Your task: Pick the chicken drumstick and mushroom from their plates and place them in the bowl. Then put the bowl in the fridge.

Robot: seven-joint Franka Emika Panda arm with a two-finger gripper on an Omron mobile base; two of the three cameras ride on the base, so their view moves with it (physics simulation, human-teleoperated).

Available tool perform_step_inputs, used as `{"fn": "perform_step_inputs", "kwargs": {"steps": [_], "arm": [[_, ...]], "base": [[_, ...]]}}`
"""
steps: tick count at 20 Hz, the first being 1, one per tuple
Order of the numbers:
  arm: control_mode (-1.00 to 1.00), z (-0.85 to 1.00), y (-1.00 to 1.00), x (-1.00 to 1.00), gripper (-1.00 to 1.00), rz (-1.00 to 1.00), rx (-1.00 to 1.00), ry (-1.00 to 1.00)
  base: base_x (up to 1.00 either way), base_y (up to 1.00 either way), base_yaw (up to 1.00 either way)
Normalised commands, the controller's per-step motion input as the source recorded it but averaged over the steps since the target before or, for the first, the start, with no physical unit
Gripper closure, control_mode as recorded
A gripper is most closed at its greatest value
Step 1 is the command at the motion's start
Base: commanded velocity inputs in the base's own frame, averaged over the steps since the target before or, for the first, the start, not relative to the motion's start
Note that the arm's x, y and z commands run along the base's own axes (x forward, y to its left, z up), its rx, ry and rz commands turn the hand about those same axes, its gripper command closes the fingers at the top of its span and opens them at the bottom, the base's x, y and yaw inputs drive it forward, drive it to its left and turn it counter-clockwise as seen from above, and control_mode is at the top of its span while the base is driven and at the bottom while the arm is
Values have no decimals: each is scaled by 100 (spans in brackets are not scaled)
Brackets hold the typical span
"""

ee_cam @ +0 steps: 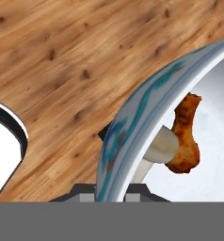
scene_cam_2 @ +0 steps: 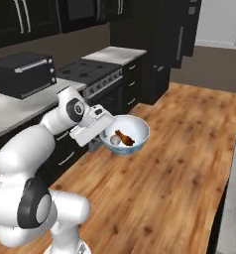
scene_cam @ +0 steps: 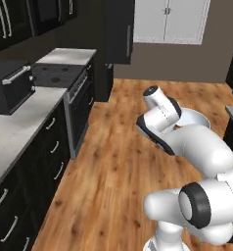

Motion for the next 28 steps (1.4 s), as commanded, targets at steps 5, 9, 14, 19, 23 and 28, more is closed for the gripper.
{"fn": "perform_step_inputs", "kwargs": {"steps": [5,9,14,19,23,28], "arm": [[100,0,0,0,100,0,0,0],[100,0,0,0,100,0,0,0],[100,0,0,0,100,0,0,0],[100,0,0,0,100,0,0,0],[100,0,0,0,100,0,0,0],[100,0,0,0,100,0,0,0]], "base": [[55,0,-39],[76,17,-24],[86,17,-11],[89,13,-8],[85,15,-16],[80,12,-18]]}}
